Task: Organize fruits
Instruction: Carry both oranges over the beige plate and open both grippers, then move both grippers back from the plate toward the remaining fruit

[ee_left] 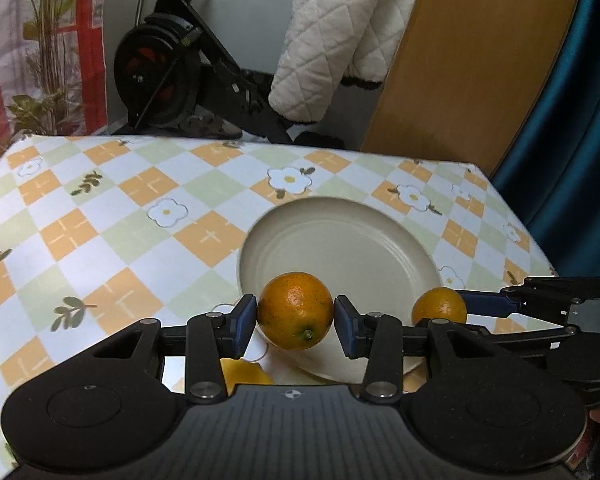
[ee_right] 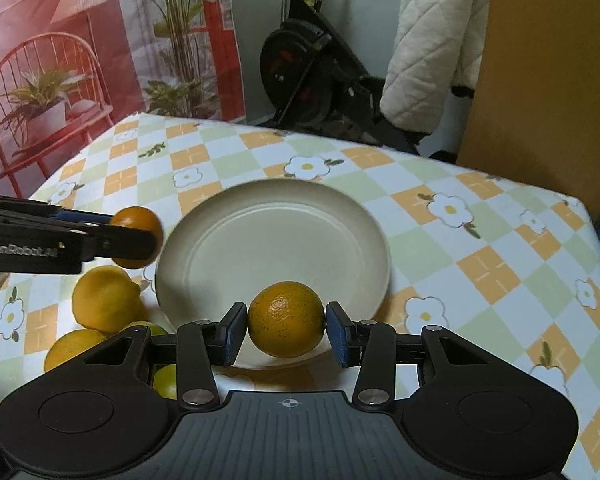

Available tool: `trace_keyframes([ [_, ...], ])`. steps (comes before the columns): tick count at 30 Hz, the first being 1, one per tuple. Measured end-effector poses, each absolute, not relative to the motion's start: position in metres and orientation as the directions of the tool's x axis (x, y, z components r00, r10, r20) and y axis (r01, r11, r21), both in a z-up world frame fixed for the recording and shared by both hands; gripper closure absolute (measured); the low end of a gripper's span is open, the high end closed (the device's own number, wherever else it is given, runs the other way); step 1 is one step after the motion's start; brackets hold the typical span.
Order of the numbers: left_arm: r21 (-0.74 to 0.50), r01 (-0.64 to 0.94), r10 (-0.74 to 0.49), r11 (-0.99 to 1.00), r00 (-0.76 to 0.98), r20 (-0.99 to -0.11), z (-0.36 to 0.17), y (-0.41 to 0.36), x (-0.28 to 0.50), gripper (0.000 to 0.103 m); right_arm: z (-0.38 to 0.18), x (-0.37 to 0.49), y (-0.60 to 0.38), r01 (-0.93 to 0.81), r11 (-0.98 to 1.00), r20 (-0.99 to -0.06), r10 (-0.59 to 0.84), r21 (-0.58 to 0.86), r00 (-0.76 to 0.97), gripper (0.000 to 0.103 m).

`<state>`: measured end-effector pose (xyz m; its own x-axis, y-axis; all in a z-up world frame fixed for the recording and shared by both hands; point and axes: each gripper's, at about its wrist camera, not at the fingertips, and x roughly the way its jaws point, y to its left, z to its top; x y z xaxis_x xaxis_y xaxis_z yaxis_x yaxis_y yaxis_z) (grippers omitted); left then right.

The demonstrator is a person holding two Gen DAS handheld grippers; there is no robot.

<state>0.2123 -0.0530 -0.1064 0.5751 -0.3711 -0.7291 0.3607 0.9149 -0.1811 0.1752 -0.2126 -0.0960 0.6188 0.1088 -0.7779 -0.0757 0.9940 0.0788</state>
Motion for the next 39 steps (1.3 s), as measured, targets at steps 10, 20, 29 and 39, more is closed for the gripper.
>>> trace_keyframes([
  [10, -0.169, 0.374, -0.360, 0.912, 0.533, -0.766, -0.123, -0.063, 0.227, 0.058, -0.113, 0.184, -0.209, -0.086, 0.992, -0.799, 0.122, 0.089, 0.589, 0.063],
  [20, -0.157, 0.380, -0.346, 0.911, 0.503, -0.792, -0.135, -0.071, 0.234, 0.058, -0.123, 0.188, -0.212, -0.065, 0.992, -0.805, 0.127, 0.110, 0.579, 0.063],
  [29, -0.176, 0.372, -0.354, 0.911, 0.491, -0.796, -0.137, -0.071, 0.237, 0.058, -0.125, 0.190, -0.212, -0.051, 0.992, -0.811, 0.124, 0.116, 0.572, 0.058],
  [39, -0.207, 0.359, -0.380, 0.910, 0.524, -0.763, -0.114, -0.062, 0.227, 0.057, -0.109, 0.175, -0.212, -0.024, 0.994, -0.788, 0.102, 0.110, 0.607, 0.051],
])
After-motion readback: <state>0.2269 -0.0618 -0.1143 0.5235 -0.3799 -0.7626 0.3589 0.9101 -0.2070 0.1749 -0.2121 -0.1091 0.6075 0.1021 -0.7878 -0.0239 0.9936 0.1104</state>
